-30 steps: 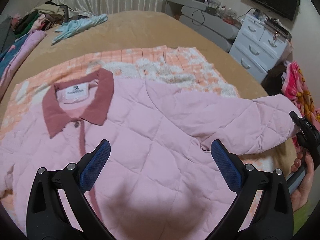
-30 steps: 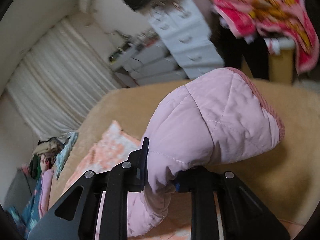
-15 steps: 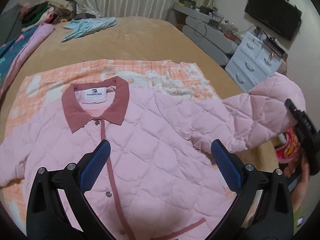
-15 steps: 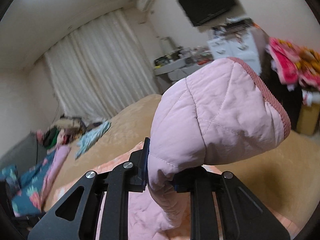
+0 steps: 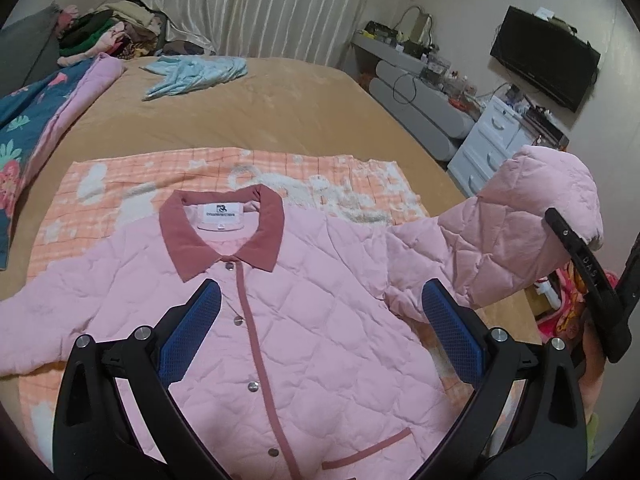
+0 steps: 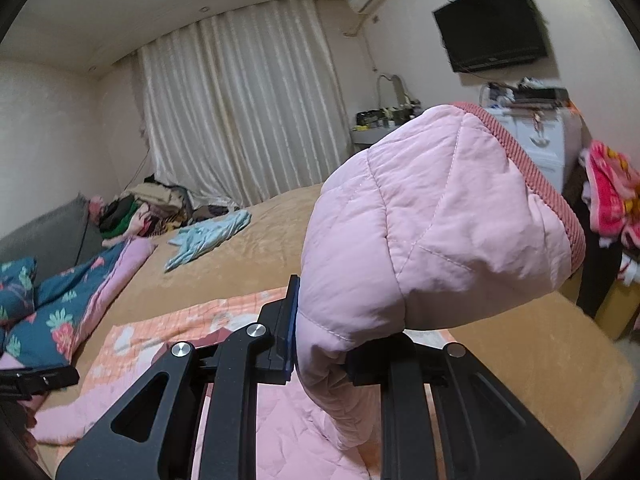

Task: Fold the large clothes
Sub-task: 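Carry the held sleeve across the jacket front with the right tool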

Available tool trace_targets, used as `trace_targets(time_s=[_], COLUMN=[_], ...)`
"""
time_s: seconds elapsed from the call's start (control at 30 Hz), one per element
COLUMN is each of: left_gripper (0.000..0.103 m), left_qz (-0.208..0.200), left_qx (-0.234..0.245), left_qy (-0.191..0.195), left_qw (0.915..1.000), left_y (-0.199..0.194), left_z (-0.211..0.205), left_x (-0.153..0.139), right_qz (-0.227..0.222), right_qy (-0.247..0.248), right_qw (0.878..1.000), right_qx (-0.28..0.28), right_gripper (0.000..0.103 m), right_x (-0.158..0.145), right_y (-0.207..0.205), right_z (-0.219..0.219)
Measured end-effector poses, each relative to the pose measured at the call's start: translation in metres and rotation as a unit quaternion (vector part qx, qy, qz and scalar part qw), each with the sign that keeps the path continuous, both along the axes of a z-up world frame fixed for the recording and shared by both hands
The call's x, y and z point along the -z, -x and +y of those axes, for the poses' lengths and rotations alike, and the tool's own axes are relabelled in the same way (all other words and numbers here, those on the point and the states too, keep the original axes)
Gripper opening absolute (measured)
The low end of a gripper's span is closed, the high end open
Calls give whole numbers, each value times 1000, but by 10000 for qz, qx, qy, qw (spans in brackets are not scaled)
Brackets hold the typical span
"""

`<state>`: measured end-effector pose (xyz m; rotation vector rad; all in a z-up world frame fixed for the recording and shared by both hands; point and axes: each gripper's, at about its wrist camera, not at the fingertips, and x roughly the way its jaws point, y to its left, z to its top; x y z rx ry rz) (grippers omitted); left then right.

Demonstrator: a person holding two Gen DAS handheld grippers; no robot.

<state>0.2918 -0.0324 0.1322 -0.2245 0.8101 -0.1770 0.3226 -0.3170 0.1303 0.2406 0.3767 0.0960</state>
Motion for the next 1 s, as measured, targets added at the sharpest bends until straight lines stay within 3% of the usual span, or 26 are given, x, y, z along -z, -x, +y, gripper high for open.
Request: trace_targets(time_s=[0.17, 0.47, 1.0], left_gripper=[94, 94, 94], left_qz=[-127, -104, -108], left_qx=[-177, -507, -546], left_qy=[186, 12, 517], left_qw=[9996, 9987, 9971], left_y=[9, 19, 24], left_z=[27, 68, 106], left_x=[-9, -9, 5], right_qz=[-11, -73, -79], right_qy=[333, 690, 1174], right_qw=[9994, 9973, 9899], right_qx=[-79, -236, -784], right_gripper=[17, 17, 17], right_x=[-8, -22, -15], right_y=[3, 6, -2], right_z=[32, 78, 137])
